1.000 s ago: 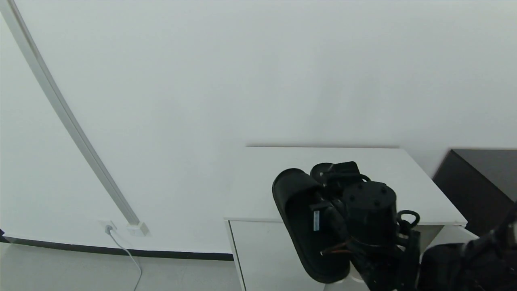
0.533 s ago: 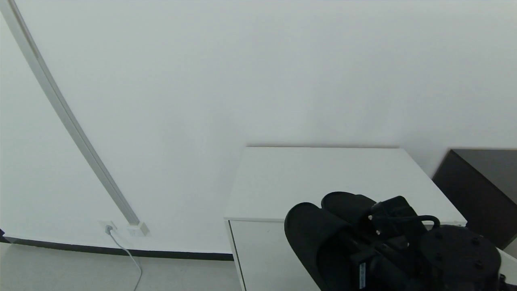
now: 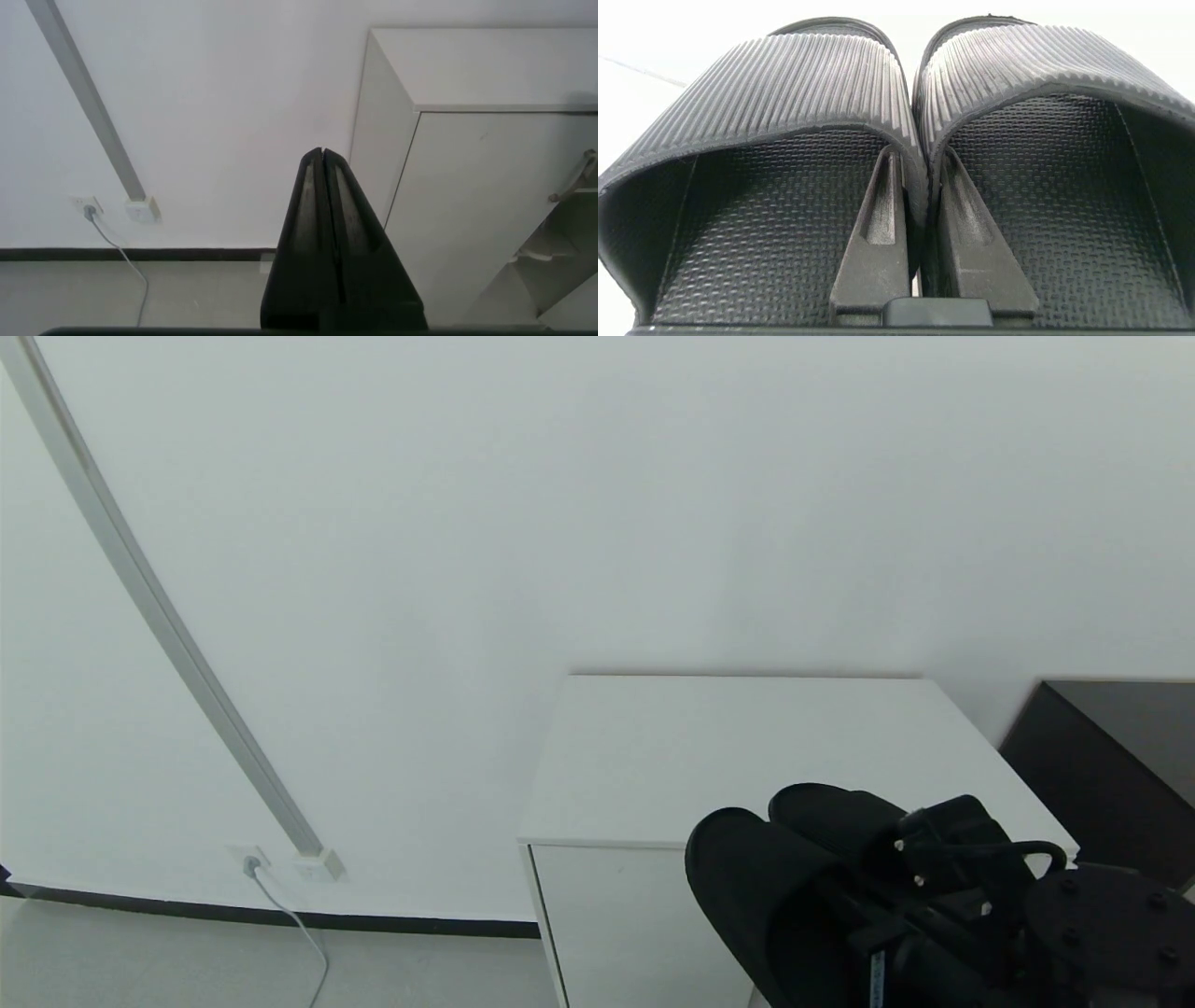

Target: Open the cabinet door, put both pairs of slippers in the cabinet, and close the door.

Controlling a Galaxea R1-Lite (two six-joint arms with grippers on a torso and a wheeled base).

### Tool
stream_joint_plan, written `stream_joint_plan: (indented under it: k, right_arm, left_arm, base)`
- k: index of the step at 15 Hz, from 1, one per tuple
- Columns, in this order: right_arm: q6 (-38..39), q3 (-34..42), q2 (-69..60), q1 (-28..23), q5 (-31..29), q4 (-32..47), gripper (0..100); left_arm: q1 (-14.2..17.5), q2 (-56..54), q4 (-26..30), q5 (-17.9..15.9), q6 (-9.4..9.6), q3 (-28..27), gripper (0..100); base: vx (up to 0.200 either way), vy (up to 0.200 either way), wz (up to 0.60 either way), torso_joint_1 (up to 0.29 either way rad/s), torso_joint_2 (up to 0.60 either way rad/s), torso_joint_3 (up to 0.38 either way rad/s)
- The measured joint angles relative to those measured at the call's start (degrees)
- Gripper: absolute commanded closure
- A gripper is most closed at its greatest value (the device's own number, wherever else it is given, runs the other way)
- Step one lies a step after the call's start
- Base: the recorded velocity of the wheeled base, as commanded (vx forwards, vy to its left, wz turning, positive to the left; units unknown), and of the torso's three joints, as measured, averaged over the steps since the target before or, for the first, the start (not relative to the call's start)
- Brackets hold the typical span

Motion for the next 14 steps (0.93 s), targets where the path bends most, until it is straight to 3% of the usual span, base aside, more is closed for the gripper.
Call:
stream_joint_plan:
  k: [10,14]
  right_arm:
    - [-1.1,2.3,0.0,0.0,0.1,-0.1,100]
    - [-1.0,2.4,0.3,-0.1,0.3,-0.1,100]
  left_arm:
    - [0.0,0.0,0.0,-0.1,0.02,0.0,100]
    - [0.0,0.0,0.0,-0.1,0.02,0.0,100]
  base:
    - [-0.2,0.0,0.0,0.0,0.0,0.001]
    - [0.0,0.0,0.0,0.0,0.0,0.0]
